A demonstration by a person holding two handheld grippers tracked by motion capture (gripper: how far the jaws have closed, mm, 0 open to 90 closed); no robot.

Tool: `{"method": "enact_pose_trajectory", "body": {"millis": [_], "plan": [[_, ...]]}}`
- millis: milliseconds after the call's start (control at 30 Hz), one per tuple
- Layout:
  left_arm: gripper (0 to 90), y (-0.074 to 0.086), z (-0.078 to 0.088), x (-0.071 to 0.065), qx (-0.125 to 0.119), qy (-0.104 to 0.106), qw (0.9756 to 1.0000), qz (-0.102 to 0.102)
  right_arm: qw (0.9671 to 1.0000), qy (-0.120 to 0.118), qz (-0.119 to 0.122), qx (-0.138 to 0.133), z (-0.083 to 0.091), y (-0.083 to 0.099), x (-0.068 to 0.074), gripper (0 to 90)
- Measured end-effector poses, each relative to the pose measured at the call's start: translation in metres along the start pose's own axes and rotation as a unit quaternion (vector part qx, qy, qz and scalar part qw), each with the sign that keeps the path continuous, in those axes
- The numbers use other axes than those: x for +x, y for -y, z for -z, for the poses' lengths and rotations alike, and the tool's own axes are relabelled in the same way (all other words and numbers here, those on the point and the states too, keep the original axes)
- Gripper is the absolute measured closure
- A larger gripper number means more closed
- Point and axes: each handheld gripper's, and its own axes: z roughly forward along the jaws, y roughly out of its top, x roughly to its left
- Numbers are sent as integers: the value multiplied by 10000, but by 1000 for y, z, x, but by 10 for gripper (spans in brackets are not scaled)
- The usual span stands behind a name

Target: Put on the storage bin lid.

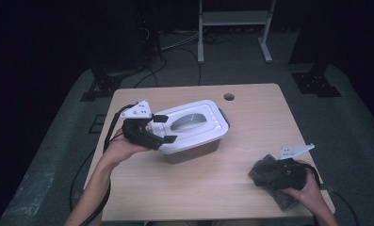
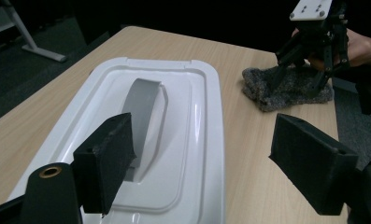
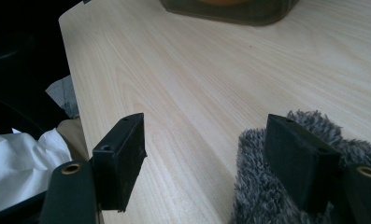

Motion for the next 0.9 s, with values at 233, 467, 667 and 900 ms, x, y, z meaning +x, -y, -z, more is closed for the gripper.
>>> {"method": "enact_pose_trajectory", "body": {"millis": [233,467,667,900], "plan": [[194,9,8,-6,-32,-6,10000,39,10000,19,-50,-9,0,0,-1,287],[189,23,16,-11,-35,-55,9999,149,10000,1,-88,5,-2,1,-4,286],[183,35,22,-14,-74,-79,9997,236,10000,19,-84,22,-3,1,-4,286],[176,48,26,-20,-51,-67,9996,283,9999,80,-83,-13,0,1,-1,286]]}}
